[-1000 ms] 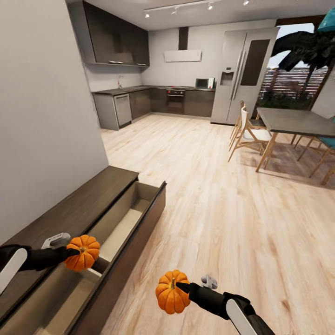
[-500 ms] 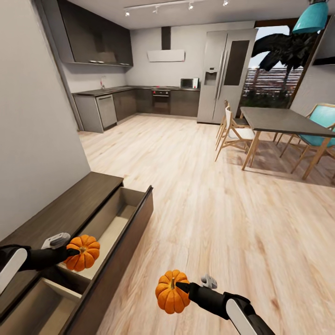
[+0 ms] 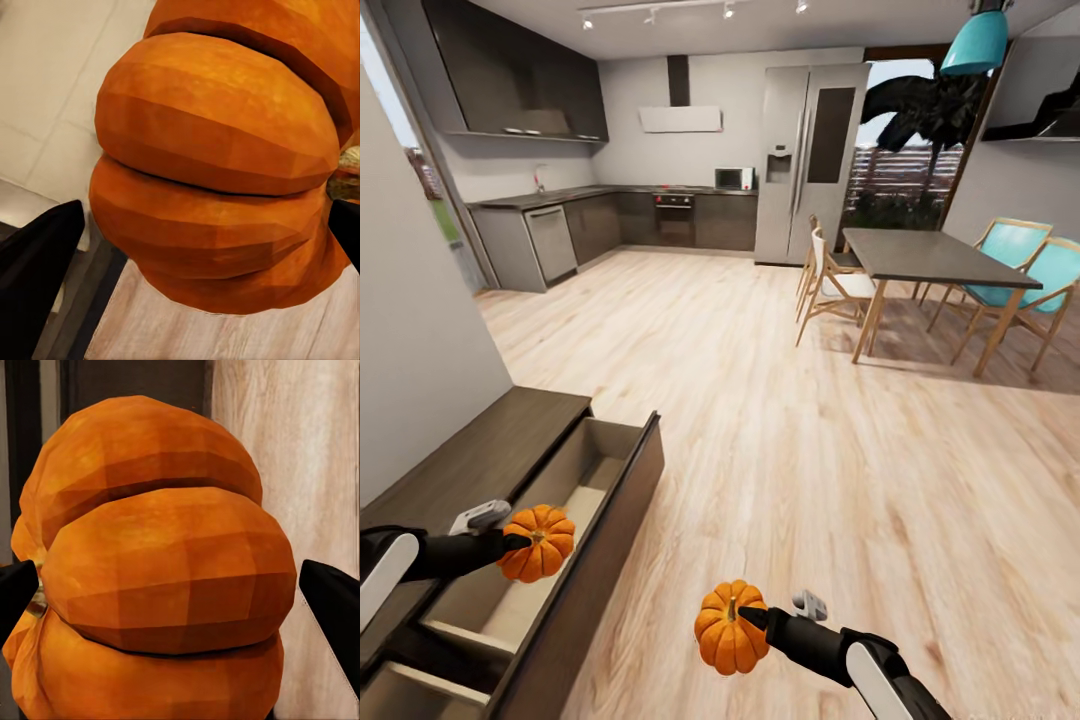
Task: Place each of the two pumpkins and all three candles from the living room inside a cabinet in the living room (use any cabinet), then make sure every cabinet is closed, and position the cauldron so it is next to a table in the living room.
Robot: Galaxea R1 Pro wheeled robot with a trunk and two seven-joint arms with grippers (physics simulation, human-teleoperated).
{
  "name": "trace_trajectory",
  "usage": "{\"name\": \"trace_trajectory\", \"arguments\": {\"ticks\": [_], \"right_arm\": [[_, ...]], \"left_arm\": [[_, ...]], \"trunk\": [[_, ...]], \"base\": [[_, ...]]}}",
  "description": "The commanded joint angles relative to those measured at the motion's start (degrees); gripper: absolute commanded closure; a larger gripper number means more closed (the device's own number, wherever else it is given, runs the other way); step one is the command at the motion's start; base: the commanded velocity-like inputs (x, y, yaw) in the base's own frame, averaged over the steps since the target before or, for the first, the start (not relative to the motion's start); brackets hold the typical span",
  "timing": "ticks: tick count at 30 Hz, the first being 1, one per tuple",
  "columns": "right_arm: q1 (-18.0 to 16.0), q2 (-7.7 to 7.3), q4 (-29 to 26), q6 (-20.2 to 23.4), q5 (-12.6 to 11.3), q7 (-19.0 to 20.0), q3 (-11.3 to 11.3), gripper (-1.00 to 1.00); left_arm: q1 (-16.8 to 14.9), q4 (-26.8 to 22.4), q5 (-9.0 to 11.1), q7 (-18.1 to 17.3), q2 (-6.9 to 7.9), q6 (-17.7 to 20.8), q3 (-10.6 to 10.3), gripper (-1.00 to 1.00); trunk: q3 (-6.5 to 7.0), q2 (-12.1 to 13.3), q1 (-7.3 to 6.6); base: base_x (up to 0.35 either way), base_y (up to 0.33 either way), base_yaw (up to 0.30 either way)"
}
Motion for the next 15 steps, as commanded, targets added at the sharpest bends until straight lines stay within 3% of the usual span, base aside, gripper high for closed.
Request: {"name": "trace_trajectory", "arguments": {"ticks": [1,5,15], "right_arm": [[-0.05,-0.01,-0.01,0.17,-0.37,-0.01,0.10,1.00],[-0.05,-0.02,0.02,0.22,-0.38,-0.14,0.09,1.00],[-0.05,0.02,0.02,0.19,-0.31,-0.33,0.09,1.00]], "left_arm": [[-0.02,-0.03,-0.32,-0.56,0.02,0.22,0.08,1.00],[-0.02,-0.03,-0.32,-0.56,-0.01,0.22,0.07,1.00],[-0.02,-0.03,-0.33,-0.56,-0.03,0.22,0.03,1.00]], "trunk": [[-0.05,-0.02,0.01],[-0.05,-0.02,0.01],[-0.05,-0.02,0.01]], "base": [[0.168,0.000,-0.276],[0.172,0.000,-0.145],[0.174,0.000,-0.008]]}}
